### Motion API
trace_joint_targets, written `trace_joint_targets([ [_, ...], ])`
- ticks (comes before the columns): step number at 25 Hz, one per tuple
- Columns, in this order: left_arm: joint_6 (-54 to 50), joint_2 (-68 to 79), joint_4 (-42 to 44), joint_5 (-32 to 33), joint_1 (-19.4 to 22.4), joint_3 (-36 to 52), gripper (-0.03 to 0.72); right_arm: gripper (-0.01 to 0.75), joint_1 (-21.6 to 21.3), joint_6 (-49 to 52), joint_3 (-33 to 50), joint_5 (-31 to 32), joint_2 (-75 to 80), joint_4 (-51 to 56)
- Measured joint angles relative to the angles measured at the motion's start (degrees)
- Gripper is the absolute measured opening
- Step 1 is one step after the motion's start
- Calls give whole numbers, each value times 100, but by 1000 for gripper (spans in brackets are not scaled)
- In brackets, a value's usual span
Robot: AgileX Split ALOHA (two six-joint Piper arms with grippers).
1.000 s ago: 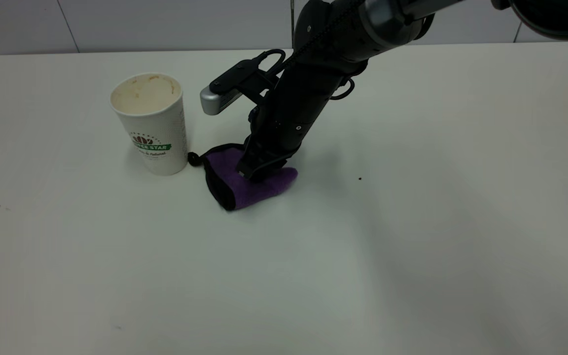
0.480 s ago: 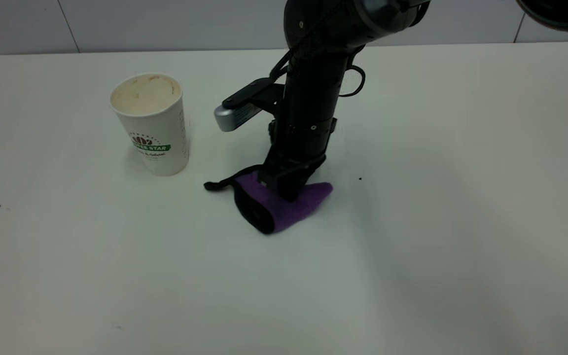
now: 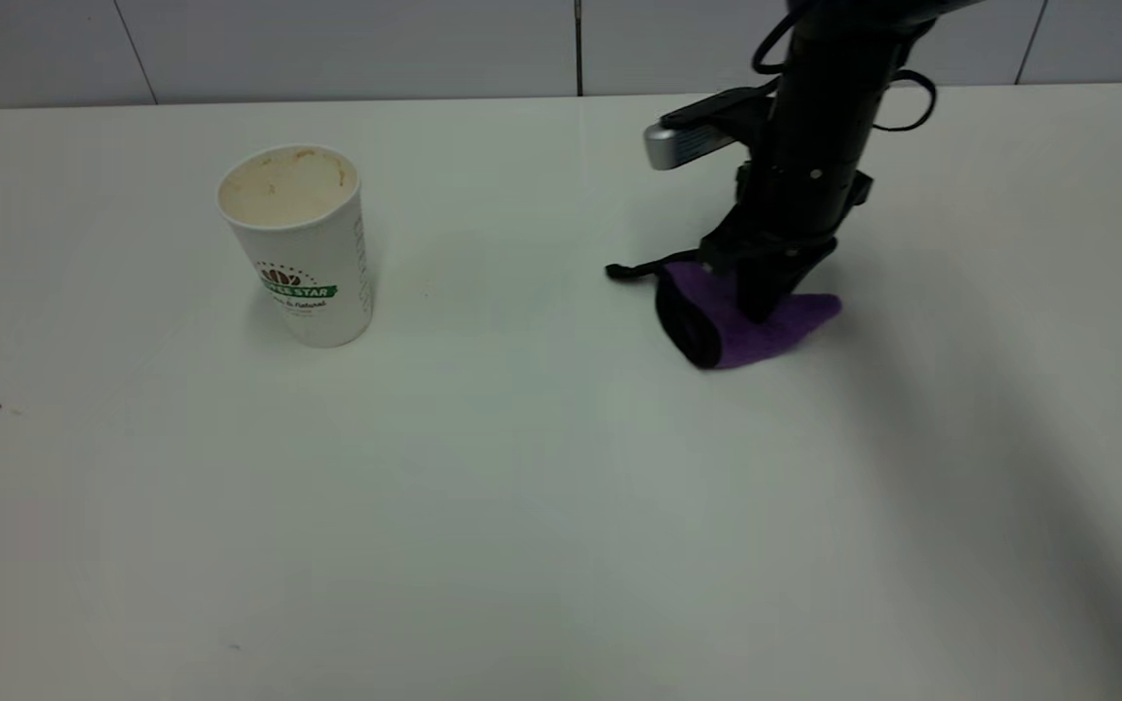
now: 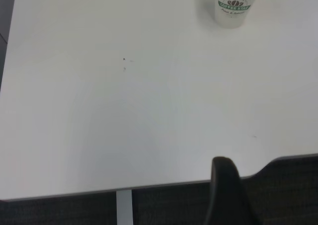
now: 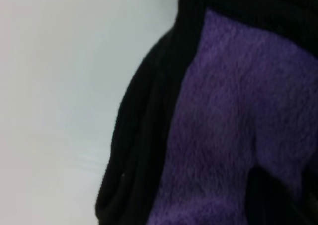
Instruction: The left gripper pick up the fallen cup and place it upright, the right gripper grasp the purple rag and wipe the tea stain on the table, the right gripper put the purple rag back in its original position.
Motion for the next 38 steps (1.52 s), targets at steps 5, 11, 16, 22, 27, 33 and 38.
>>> trace_joint_targets([
  [5,0,0,0,0,0,0,470,50,-660,0,0,198,0,0],
  [11,0,0,0,0,0,0,470,93,-964,0,0,299,0,306],
  [16,0,0,0,0,0,0,470,306,-963,0,0,424,-32,530],
  [22,-11,0,0,0,0,0,470,558,-963,41,117,1670,-269,625],
  [27,-11,0,0,0,0,0,470,568,-963,261,132,1943,-1126,684],
  [33,-11,0,0,0,0,0,470,536,-963,743,137,2029,-2383,634],
  [38,-11,0,0,0,0,0,470,534,-849,865,583,2076,-3737,621],
])
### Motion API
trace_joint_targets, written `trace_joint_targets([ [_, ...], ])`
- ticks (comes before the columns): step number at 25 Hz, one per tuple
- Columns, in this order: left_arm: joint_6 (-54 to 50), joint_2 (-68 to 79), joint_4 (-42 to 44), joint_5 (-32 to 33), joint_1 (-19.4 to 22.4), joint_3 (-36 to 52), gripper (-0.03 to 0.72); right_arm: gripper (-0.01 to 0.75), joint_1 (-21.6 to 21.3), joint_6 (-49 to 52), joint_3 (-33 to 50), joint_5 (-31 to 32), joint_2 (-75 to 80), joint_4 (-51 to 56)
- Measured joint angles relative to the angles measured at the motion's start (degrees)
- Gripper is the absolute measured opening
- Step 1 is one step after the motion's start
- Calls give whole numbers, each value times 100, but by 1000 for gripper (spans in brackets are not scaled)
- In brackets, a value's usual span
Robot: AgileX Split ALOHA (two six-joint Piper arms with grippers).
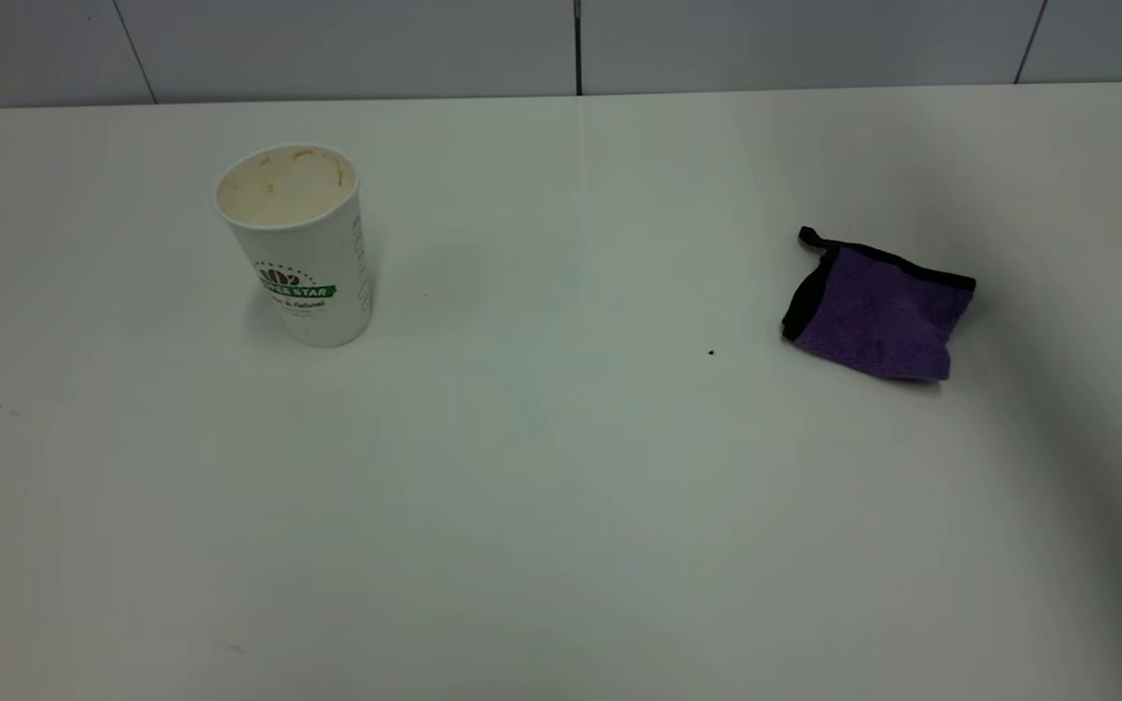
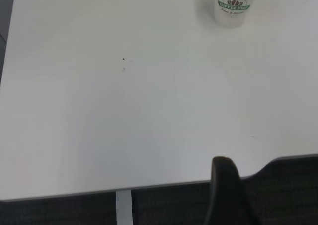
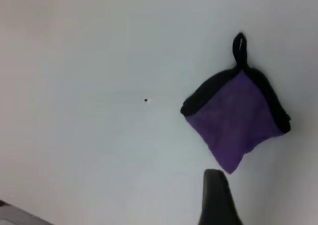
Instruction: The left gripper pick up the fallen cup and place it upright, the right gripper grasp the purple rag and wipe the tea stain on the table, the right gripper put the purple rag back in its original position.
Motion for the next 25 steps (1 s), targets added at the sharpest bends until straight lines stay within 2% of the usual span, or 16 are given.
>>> trace_joint_targets([
  [8,0,0,0,0,0,0,470,533,102,76,2045,80,-2466,-299],
  [21,14,0,0,0,0,0,470,533,102,444,6285,43,-5607,-578],
  [25,14,0,0,0,0,0,470,533,102,538,7131,-164,-6668,-615],
])
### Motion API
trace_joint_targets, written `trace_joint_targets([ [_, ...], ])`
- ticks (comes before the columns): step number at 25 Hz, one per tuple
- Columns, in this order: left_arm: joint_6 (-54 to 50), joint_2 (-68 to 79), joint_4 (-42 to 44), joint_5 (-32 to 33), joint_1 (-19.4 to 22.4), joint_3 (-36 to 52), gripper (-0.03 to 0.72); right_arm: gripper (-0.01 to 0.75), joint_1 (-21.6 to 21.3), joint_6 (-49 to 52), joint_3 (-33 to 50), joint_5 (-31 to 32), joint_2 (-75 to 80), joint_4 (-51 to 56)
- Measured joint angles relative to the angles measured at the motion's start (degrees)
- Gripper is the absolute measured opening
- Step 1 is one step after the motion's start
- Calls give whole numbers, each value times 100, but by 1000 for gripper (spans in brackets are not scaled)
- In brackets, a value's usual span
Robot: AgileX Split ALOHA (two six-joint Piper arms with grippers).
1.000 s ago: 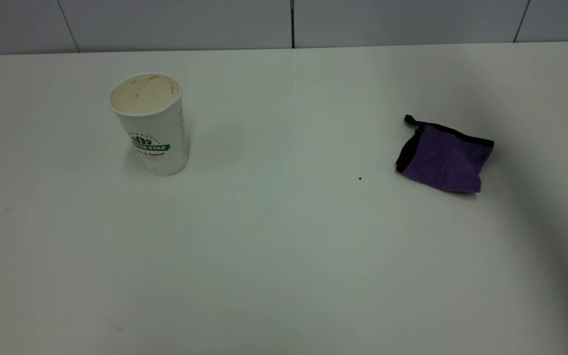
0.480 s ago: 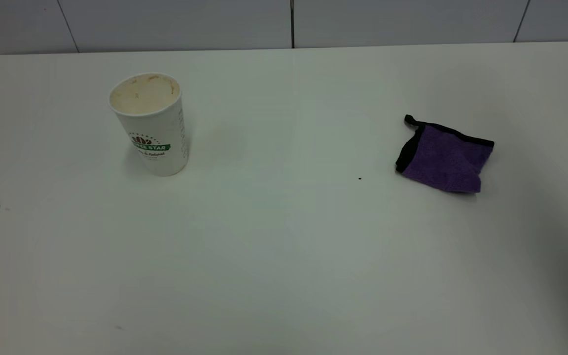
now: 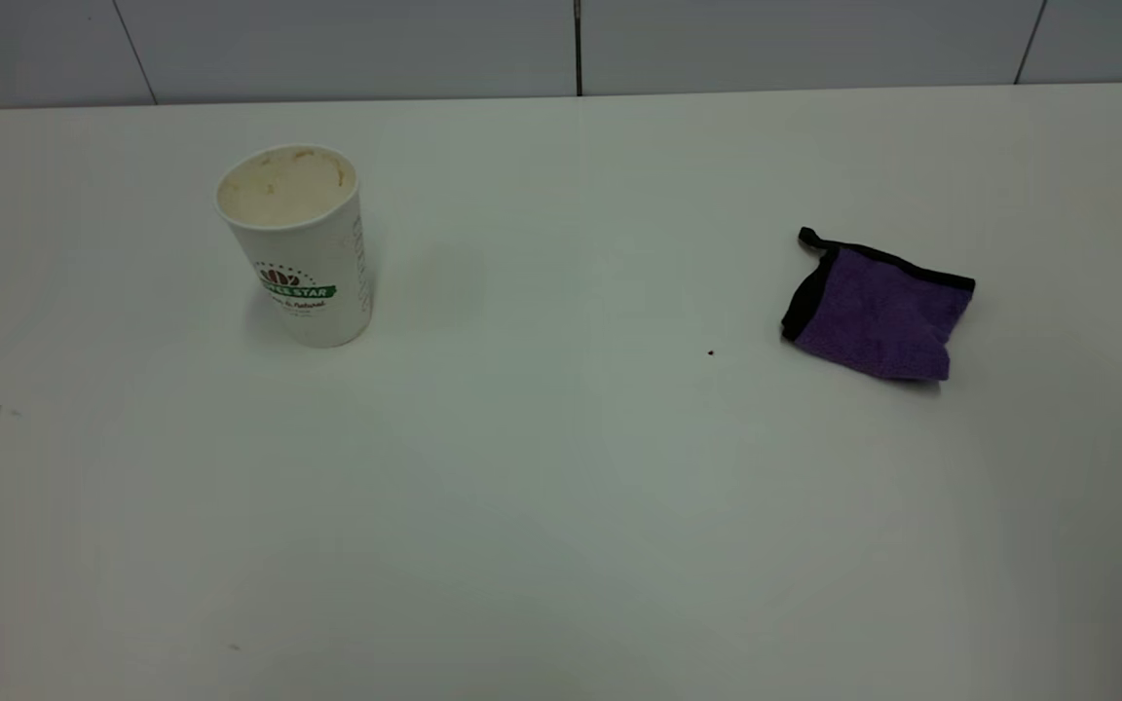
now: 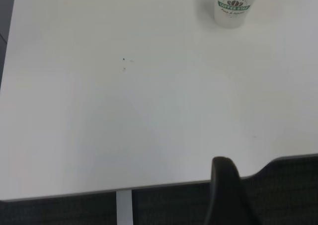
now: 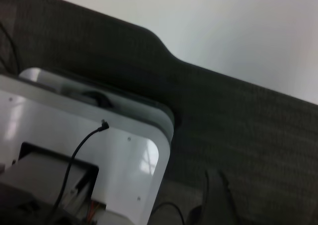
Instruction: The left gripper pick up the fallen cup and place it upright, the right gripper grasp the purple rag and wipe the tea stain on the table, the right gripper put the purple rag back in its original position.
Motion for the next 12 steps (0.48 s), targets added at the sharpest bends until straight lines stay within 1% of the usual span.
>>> trace_joint_targets([
  [6,0,0,0,0,0,0,470,533,0,341,835,-58,-1718,-306],
  [12,0,0,0,0,0,0,470,533,0,401,952,-72,-3352,-432],
])
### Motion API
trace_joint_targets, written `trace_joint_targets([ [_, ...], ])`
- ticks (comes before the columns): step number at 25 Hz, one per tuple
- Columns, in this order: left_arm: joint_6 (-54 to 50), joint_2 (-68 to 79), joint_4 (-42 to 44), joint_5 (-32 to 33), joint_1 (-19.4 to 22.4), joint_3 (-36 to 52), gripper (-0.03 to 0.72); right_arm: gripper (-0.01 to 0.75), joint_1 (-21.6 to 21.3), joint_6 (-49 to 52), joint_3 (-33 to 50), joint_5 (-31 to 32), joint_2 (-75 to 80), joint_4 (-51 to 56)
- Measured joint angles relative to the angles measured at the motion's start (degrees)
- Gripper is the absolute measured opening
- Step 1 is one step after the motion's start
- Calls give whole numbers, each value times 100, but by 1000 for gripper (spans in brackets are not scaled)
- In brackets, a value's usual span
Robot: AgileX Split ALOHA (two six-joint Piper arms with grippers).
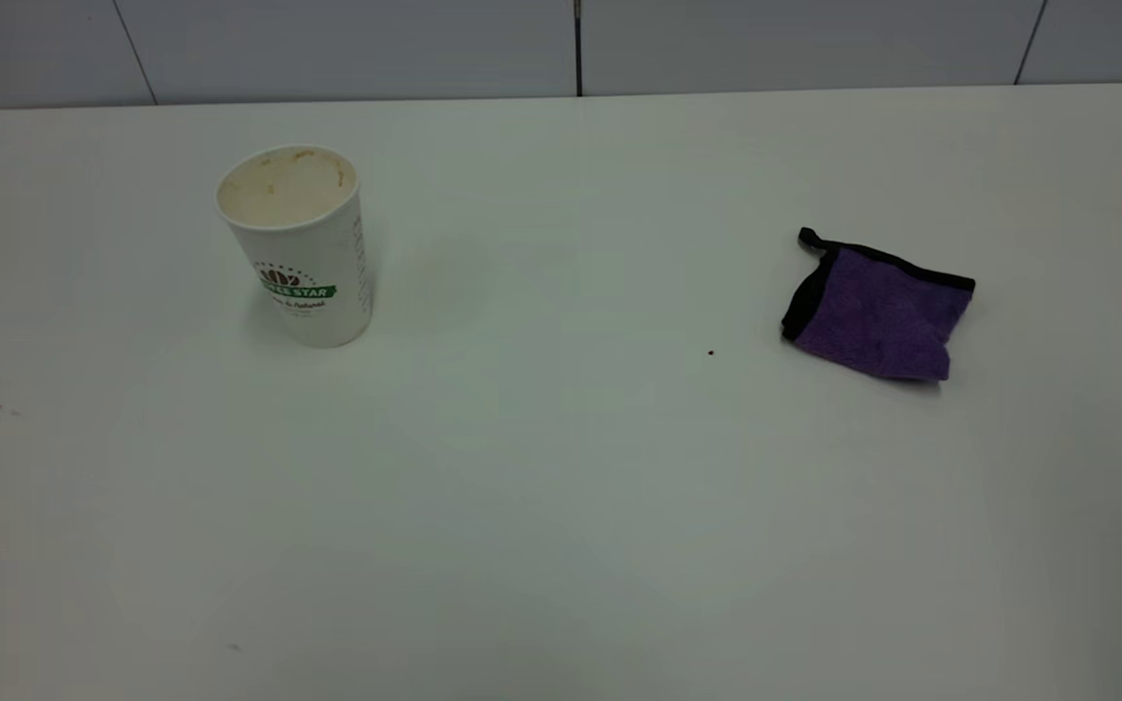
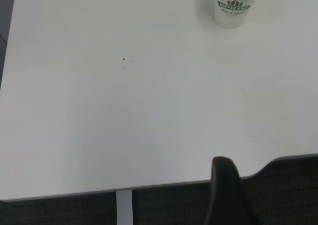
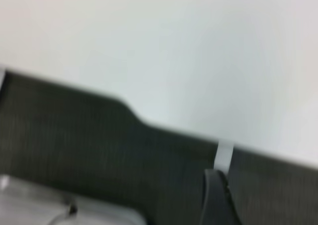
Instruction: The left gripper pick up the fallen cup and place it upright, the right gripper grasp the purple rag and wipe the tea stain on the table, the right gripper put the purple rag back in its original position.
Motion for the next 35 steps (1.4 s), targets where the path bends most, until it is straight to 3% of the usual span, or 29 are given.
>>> trace_joint_targets([
  [13,0,0,0,0,0,0,470,533,0,187,202,-262,-1515,-151],
  [21,-14,0,0,0,0,0,470,533,-934,198,203,-264,-1590,-81],
  [35,-14,0,0,0,0,0,470,533,-965,198,203,-260,-1914,-42],
])
